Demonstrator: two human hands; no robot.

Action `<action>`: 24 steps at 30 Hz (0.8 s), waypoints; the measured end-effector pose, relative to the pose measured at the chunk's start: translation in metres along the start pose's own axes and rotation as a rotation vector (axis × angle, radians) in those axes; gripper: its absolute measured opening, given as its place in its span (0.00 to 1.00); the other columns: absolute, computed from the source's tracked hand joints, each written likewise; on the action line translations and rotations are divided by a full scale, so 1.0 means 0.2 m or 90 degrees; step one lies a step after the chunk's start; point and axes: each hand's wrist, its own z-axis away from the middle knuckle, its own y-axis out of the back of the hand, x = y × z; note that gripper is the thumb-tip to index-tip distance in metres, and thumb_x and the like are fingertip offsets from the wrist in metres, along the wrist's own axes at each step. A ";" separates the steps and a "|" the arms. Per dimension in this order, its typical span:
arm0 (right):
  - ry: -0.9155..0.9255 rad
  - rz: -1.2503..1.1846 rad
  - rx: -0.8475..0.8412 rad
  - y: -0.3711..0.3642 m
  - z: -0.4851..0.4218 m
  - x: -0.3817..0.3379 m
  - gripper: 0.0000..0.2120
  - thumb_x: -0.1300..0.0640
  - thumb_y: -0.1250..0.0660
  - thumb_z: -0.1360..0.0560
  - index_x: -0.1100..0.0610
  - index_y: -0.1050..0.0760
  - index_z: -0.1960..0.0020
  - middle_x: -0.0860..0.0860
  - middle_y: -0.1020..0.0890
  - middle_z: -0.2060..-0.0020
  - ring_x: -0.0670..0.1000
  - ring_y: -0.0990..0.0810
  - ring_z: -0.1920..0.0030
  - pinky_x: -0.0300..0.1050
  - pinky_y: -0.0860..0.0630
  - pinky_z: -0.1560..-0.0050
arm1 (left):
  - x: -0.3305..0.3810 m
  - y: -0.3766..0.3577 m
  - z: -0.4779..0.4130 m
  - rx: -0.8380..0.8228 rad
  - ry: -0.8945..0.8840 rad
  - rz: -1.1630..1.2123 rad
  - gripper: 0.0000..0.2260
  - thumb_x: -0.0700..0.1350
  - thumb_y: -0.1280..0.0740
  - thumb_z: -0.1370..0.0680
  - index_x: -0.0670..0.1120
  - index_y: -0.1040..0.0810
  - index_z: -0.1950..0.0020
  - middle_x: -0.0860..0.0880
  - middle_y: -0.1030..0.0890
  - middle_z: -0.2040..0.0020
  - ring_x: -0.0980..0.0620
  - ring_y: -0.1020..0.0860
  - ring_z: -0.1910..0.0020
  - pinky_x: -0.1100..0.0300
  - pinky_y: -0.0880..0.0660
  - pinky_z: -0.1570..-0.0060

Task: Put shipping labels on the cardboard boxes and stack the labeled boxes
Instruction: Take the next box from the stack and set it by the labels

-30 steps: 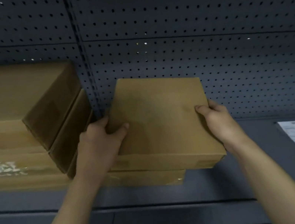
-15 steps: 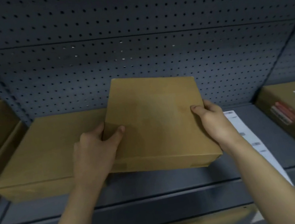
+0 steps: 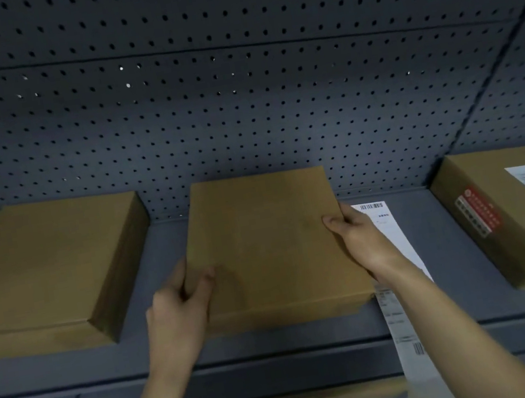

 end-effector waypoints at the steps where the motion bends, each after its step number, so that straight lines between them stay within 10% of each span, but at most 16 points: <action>1: -0.005 -0.006 -0.002 -0.01 -0.01 0.02 0.16 0.56 0.39 0.17 0.52 0.28 0.30 0.47 0.16 0.44 0.47 0.17 0.46 0.44 0.21 0.43 | -0.02 -0.01 -0.01 -0.006 0.013 0.031 0.21 0.57 0.34 0.22 0.53 0.26 0.30 0.60 0.16 0.49 0.58 0.18 0.49 0.54 0.20 0.46; 16: -0.028 -0.077 0.026 -0.08 -0.07 0.08 0.15 0.52 0.38 0.17 0.52 0.24 0.33 0.47 0.15 0.45 0.47 0.16 0.46 0.44 0.22 0.43 | -0.03 -0.02 -0.10 -0.055 0.049 0.216 0.10 0.48 0.40 0.17 0.54 0.24 0.38 0.57 0.16 0.49 0.62 0.18 0.55 0.73 0.24 0.63; 24: 0.037 -0.057 0.211 0.09 0.14 0.15 0.16 0.54 0.35 0.19 0.54 0.24 0.31 0.47 0.19 0.37 0.46 0.22 0.35 0.48 0.29 0.30 | 0.00 0.03 -0.10 0.074 -0.018 0.070 0.22 0.48 0.38 0.17 0.47 0.34 0.24 0.50 0.30 0.26 0.51 0.33 0.28 0.53 0.36 0.29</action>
